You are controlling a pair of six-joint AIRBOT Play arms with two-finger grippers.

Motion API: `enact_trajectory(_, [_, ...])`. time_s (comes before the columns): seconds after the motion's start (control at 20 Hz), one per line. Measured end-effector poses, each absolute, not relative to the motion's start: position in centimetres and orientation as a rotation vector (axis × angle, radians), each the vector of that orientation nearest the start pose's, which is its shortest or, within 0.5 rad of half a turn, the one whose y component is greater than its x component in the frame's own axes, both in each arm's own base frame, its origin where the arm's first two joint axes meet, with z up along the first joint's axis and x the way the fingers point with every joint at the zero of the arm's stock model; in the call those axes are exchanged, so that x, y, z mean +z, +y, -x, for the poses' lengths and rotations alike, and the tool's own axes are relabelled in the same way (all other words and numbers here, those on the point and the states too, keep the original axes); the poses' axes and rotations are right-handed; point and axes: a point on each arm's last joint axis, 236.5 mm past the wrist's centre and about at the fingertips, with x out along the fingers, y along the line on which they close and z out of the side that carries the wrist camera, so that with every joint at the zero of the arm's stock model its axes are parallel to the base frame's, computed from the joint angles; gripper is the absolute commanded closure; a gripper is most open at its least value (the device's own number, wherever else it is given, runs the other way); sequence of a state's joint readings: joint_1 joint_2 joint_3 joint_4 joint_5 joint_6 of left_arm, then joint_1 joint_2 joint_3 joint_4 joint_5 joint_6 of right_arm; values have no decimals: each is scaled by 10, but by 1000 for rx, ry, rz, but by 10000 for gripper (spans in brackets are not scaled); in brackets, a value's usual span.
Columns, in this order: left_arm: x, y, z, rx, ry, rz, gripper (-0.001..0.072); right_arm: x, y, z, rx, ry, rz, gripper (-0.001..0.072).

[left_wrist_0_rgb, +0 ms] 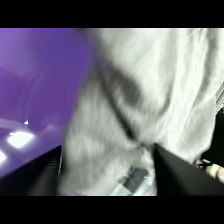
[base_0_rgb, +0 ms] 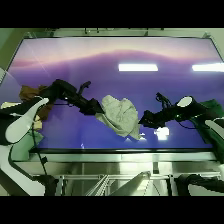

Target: Fold the shirts.

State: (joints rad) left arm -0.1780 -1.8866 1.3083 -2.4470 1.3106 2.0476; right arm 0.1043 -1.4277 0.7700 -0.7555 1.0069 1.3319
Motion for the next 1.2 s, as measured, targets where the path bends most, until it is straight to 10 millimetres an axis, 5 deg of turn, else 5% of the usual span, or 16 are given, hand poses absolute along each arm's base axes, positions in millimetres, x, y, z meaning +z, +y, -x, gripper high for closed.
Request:
enact_trajectory(0.05, [-113,-247,-352,-888,1639,425,691,-102,178,-296,413,1543,-638,356])
enact_trajectory(0.2, [-105,-268,-353,-957,1632,394,691,-103,185,-304,419,1512,-676,369])
enact_trajectory(0.3, [-100,-273,-354,-975,1635,397,691,-103,195,-310,452,1492,-724,699])
enact_trajectory(0.5, [-91,-270,-351,-995,1667,426,692,-98,211,-320,536,1440,-801,696])
enact_trajectory(0.65, [-72,-256,-348,-1019,1685,446,693,-74,202,-335,571,1352,-836,696])
enact_trajectory(0.8, [-29,-229,-352,-1040,1633,458,693,-18,156,-369,550,1148,-864,696])
enact_trajectory(0.95, [35,-197,-363,-1019,1494,481,694,66,98,-390,535,901,-877,696])
enact_trajectory(1.1, [94,-169,-362,-980,1346,445,693,149,56,-385,534,681,-818,696])
enact_trajectory(1.2, [129,-156,-355,-956,1254,404,684,193,49,-371,555,577,-759,696])
